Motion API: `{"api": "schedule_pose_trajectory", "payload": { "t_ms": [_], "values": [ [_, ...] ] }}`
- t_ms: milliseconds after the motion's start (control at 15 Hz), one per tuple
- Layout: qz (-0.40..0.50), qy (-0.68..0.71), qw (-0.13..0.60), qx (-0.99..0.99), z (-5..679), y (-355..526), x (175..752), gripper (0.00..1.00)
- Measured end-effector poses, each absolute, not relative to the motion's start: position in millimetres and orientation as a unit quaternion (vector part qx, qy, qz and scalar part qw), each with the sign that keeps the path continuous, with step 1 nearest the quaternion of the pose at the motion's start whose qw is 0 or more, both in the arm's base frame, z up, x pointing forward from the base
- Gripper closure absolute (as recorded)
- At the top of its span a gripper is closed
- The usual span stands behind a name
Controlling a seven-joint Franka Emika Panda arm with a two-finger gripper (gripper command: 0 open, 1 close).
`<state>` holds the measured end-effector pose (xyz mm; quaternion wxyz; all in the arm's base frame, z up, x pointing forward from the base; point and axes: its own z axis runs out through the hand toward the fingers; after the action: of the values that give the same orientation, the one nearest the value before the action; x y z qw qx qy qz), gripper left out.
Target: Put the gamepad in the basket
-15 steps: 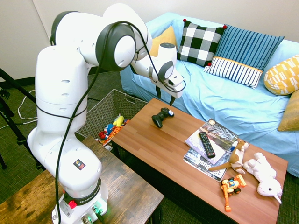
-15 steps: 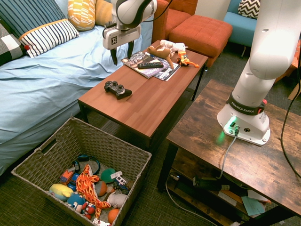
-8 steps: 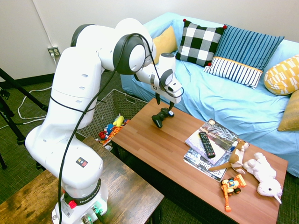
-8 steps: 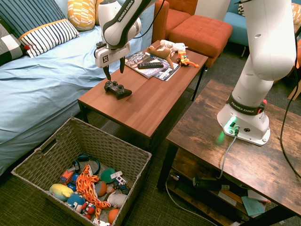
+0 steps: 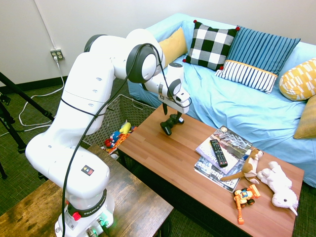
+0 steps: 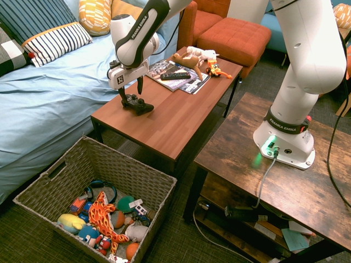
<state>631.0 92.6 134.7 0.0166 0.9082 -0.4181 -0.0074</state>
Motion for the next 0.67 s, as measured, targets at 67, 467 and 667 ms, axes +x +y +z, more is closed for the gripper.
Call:
{"api": "schedule_pose_trajectory", "payload": {
  "t_ms": [67, 467, 667],
  "values": [
    [-0.008, -0.418, 0.017, 0.908, 131, 93, 632, 0.0],
    [-0.015, -0.421, 0.023, 0.906, 114, 92, 634, 0.0],
    [-0.019, -0.425, 0.026, 0.905, 107, 87, 637, 1.0]
  ]
}}
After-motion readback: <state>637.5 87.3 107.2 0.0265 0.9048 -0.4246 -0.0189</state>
